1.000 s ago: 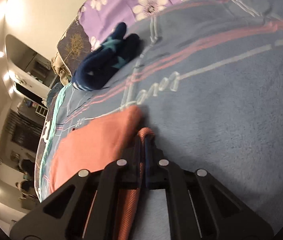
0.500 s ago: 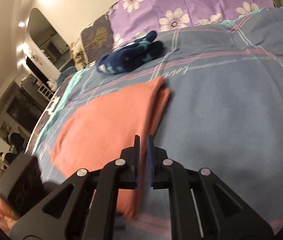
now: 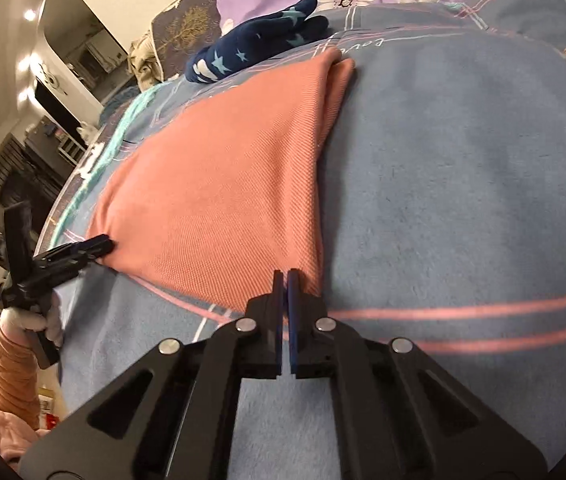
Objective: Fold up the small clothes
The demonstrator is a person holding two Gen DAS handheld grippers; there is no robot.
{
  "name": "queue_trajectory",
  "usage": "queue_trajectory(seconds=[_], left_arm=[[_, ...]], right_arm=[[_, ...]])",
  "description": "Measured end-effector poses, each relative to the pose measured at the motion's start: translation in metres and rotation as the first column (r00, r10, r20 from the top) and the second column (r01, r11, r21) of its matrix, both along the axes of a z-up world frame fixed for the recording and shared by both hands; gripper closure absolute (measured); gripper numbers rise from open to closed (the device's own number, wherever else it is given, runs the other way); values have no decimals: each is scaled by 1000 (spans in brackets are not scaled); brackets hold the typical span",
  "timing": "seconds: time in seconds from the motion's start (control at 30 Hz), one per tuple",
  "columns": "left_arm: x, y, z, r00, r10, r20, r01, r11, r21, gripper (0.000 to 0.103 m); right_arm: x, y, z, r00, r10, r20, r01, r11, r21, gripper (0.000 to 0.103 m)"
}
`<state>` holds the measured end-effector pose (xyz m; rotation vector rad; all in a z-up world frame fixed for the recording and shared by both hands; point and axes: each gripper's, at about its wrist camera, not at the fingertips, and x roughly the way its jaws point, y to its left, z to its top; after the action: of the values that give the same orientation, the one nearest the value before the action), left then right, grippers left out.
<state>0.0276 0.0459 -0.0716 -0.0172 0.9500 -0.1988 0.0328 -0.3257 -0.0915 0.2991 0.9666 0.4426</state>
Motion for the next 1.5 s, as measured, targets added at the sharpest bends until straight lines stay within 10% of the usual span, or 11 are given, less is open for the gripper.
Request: queue_trajectory(seconds=[0.23, 0.53, 0.73, 1.03, 1.17, 1.37, 1.5], left_arm=[[-23, 75, 4, 979, 203, 22, -203, 979, 2, 63], [-17, 96, -1, 985, 162, 56, -157, 984, -82, 63], [-33, 131, -5, 978, 195, 73, -179, 967, -181, 63], [-44, 168, -4, 976, 189, 106, -124, 888, -442, 61], [-16, 173, 5, 988, 113, 104, -44, 856, -515, 57], [86, 158, -9, 998, -57, -13, 35, 767, -641, 56], [133, 142, -25, 992, -93, -81, 18, 760, -649, 56]], right_arm=[[-17, 21, 27, 997, -33, 69, 39, 995, -92, 80], [-43, 132, 59, 949, 192, 250, -108, 943, -315, 70], [-48, 233, 46, 886, 410, 216, -290, 854, -431, 67], [-50, 353, 19, 741, 646, 184, -346, 602, -720, 59], [-49, 378, 2, 724, 663, 189, -270, 525, -807, 58], [-50, 388, -1, 736, 643, 211, -227, 529, -818, 58], [-49, 385, 0, 737, 642, 212, -229, 532, -815, 58]])
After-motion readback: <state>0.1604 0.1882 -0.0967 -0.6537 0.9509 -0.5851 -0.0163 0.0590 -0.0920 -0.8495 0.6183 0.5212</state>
